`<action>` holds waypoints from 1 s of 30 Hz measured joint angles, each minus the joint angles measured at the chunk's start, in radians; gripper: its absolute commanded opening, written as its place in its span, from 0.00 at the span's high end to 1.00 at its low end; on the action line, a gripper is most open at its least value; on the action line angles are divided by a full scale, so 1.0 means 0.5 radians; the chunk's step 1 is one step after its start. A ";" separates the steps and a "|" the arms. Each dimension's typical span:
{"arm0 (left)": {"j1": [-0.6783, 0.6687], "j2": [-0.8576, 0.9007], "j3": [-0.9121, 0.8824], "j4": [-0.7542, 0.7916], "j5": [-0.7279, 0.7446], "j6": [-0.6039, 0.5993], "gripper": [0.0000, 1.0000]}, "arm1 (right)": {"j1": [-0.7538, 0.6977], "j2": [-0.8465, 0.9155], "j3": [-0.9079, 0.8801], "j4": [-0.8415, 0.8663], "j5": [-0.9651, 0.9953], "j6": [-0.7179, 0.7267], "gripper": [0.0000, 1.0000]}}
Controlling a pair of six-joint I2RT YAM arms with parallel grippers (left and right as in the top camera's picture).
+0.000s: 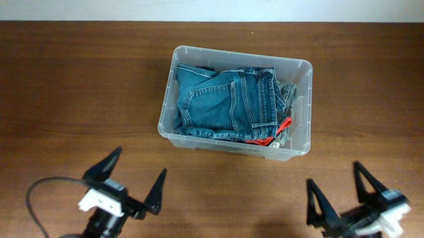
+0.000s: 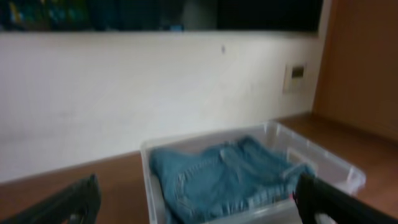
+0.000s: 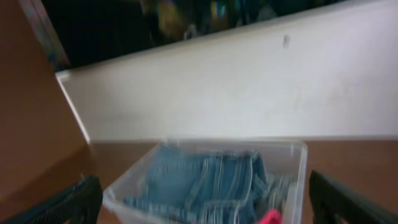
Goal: Pack container
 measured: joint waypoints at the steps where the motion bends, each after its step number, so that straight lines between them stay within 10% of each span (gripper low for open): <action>1: 0.000 -0.001 -0.072 0.055 0.011 0.014 0.00 | 0.000 0.000 -0.076 0.030 -0.014 0.001 0.02; 30: -0.001 0.000 -0.703 0.249 -0.047 -0.117 0.00 | 0.000 0.008 -0.965 0.231 0.301 0.002 0.02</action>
